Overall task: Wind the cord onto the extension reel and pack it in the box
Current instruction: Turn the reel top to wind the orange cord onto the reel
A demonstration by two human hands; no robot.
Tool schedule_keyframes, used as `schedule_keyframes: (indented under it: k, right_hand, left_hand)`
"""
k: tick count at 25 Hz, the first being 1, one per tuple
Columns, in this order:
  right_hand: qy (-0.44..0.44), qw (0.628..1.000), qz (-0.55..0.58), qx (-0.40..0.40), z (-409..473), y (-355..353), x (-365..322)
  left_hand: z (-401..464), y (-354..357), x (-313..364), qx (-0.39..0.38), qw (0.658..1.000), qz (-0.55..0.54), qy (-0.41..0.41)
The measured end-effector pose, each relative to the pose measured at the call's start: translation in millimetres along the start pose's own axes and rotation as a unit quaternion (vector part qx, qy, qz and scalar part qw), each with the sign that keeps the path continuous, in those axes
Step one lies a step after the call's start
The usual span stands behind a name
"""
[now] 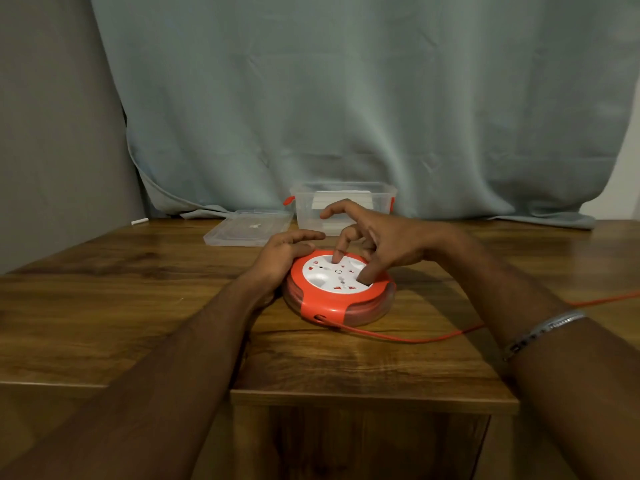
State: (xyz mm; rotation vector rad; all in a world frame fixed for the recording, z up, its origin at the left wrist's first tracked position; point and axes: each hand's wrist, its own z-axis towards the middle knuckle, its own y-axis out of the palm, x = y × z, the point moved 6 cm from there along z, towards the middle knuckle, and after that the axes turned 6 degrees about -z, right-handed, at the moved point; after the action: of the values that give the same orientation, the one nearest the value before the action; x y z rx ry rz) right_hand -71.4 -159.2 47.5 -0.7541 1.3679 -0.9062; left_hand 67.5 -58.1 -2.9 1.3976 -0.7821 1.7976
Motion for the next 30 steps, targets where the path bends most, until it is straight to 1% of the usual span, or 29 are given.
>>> schedule_keyframes:
  k: [2, 5, 9, 13, 16, 21, 26, 30]
  right_hand:
    - [0.010, 1.000, -0.009, 0.015, 0.1, 0.7, -1.9]
    - [0.019, 0.998, -0.053, 0.037, 0.2, 0.5, -5.6]
    - [0.026, 0.992, -0.115, 0.040, 0.9, 0.0, -10.0]
    - [0.041, 0.989, -0.131, 0.055, 2.1, 5.1, -10.3]
    - [0.034, 0.987, -0.146, 0.064, 4.5, 9.8, -15.1]
    - [0.052, 0.984, -0.152, 0.073, 11.8, 11.6, -17.3]
    - [0.000, 0.992, -0.098, 0.084, 5.1, 2.0, -21.9]
    - [-0.010, 0.997, -0.068, 0.045, -2.6, -6.3, -18.0]
  left_hand:
    - [0.0, -0.9, 0.1, 0.006, 1.000, -0.007, 0.004]
    - [0.8, -1.6, -0.3, 0.022, 1.000, -0.008, 0.016]
    - [3.7, 0.8, -1.9, 0.032, 0.999, 0.005, 0.033]
    - [7.6, 3.4, -4.4, 0.044, 0.998, 0.021, 0.036]
    - [7.7, 3.0, -4.8, 0.040, 0.998, 0.035, 0.031]
    - [5.0, 3.6, -1.3, 0.034, 0.998, 0.035, 0.037]
    - [5.0, 2.5, -1.5, 0.031, 0.998, 0.044, 0.038]
    - [6.2, 0.6, -2.0, 0.033, 0.996, 0.073, 0.034]
